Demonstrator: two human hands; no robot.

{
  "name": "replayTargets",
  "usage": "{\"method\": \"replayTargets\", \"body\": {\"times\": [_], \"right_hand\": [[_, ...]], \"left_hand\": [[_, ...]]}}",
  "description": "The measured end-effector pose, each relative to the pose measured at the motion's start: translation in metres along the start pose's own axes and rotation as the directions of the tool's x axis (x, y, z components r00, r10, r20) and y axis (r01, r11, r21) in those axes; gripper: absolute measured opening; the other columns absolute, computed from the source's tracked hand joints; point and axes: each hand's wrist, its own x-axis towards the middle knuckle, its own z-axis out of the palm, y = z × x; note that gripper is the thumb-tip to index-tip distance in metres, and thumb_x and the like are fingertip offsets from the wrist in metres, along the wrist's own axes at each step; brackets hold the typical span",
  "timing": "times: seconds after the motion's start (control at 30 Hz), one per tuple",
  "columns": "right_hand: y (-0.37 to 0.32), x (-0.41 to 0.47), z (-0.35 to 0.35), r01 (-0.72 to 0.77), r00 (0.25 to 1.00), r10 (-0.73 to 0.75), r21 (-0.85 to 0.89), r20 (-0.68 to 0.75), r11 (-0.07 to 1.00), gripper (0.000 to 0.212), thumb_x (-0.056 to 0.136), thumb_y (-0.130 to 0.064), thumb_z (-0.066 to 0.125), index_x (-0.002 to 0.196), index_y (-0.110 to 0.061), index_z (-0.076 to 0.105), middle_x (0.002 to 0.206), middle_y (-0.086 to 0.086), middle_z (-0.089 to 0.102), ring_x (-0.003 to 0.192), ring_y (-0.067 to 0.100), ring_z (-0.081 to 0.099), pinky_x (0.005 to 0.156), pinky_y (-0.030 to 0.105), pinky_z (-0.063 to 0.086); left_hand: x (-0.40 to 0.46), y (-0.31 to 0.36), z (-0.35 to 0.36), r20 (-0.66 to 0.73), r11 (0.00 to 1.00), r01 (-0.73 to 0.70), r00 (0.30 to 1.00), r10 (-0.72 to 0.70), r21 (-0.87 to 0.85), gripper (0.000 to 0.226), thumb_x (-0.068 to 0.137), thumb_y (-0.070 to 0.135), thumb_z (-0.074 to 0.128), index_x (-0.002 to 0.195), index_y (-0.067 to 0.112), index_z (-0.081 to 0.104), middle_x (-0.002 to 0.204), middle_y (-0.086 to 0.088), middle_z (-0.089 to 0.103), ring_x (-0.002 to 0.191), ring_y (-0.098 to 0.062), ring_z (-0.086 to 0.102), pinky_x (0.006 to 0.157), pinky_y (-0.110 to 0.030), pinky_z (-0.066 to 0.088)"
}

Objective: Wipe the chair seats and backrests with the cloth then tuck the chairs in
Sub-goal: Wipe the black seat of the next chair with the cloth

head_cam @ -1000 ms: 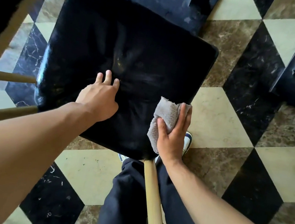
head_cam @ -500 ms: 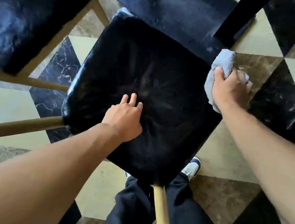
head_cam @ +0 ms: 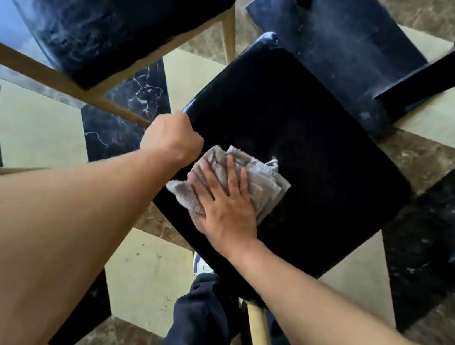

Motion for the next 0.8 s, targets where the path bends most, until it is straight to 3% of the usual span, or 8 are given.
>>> {"method": "replayTargets", "body": {"times": [0.1,0.2,0.33,0.43,0.57,0.63,0.7,0.8], "right_hand": [[0.001,-0.030,0.006,0.285,0.957,-0.281,-0.071,0.065,0.956,0.057,0.098,-0.047,0.042,0.152,-0.030,0.042,0.165,0.000,0.027,0.152,0.042,0.015,0.124,0.057,0.015],[0.040,-0.053,-0.001,0.393,0.919,-0.384,-0.107,0.095,0.913,0.054,0.100,-0.046,0.043,0.152,-0.030,0.044,0.164,-0.002,0.030,0.152,0.036,0.022,0.122,0.054,0.026],[0.114,-0.051,-0.026,0.159,0.987,-0.159,-0.212,0.018,0.964,0.065,0.094,-0.052,0.054,0.152,-0.023,0.044,0.160,0.001,0.037,0.149,0.035,0.031,0.116,0.055,0.036],[0.168,-0.023,-0.052,-0.003,0.998,0.018,-0.257,0.056,0.966,0.071,0.097,-0.059,0.040,0.157,-0.021,0.033,0.166,0.001,0.025,0.153,0.036,0.020,0.122,0.055,0.022],[0.196,0.046,-0.075,-0.235,0.969,0.241,-0.100,0.047,0.967,0.070,0.098,-0.061,0.028,0.159,-0.026,0.025,0.168,-0.003,0.016,0.153,0.039,0.015,0.124,0.052,0.007],[0.194,0.096,-0.083,-0.340,0.940,0.340,0.013,0.020,0.940,0.065,0.100,-0.056,0.037,0.158,-0.027,0.027,0.168,-0.005,0.018,0.148,0.041,0.024,0.123,0.050,0.012],[0.193,0.144,-0.091,-0.370,0.928,0.372,0.110,0.003,0.923,0.062,0.100,-0.052,0.043,0.156,-0.025,0.033,0.163,-0.001,0.031,0.140,0.037,0.036,0.118,0.048,0.024],[0.192,0.202,-0.108,-0.391,0.917,0.399,0.206,0.004,0.897,0.056,0.100,-0.052,0.040,0.144,-0.017,0.047,0.143,0.012,0.052,0.128,0.038,0.049,0.107,0.047,0.039]], "left_hand": [[-0.003,-0.001,-0.005,0.018,0.998,-0.047,0.999,0.048,-0.029,0.023,0.081,0.015,0.052,0.095,0.005,0.068,0.091,-0.017,0.064,0.079,-0.034,0.052,0.068,-0.036,0.044],[-0.013,-0.002,-0.004,0.044,0.995,-0.085,0.995,0.087,-0.061,0.022,0.081,0.012,0.053,0.097,0.006,0.066,0.103,-0.017,0.062,0.092,-0.037,0.056,0.075,-0.041,0.050],[-0.018,-0.012,0.001,-0.028,0.988,-0.060,0.998,0.056,-0.140,0.024,0.084,0.001,0.053,0.104,0.006,0.066,0.110,-0.015,0.053,0.108,-0.037,0.052,0.085,-0.046,0.048],[-0.015,-0.018,0.002,-0.096,0.980,-0.048,0.995,0.030,-0.191,0.026,0.086,-0.002,0.055,0.103,0.006,0.074,0.109,-0.016,0.064,0.104,-0.039,0.058,0.089,-0.045,0.049],[-0.011,-0.021,0.007,-0.143,0.948,0.037,0.986,-0.085,-0.315,0.016,0.091,0.010,0.065,0.097,0.011,0.079,0.099,-0.014,0.073,0.100,-0.036,0.064,0.092,-0.042,0.051],[-0.007,-0.017,0.015,-0.158,0.925,0.079,0.976,-0.147,-0.371,0.019,0.095,0.021,0.064,0.088,0.011,0.078,0.090,-0.014,0.073,0.094,-0.036,0.064,0.086,-0.041,0.051],[-0.003,-0.006,0.023,-0.153,0.890,0.122,0.966,-0.208,-0.439,0.042,0.101,0.038,0.051,0.079,0.008,0.070,0.083,-0.014,0.069,0.088,-0.038,0.062,0.079,-0.041,0.048],[-0.013,0.019,0.033,-0.092,0.844,0.184,0.960,-0.265,-0.504,0.057,0.104,0.051,0.029,0.067,0.015,0.054,0.081,-0.014,0.067,0.087,-0.039,0.059,0.073,-0.040,0.039]]}}
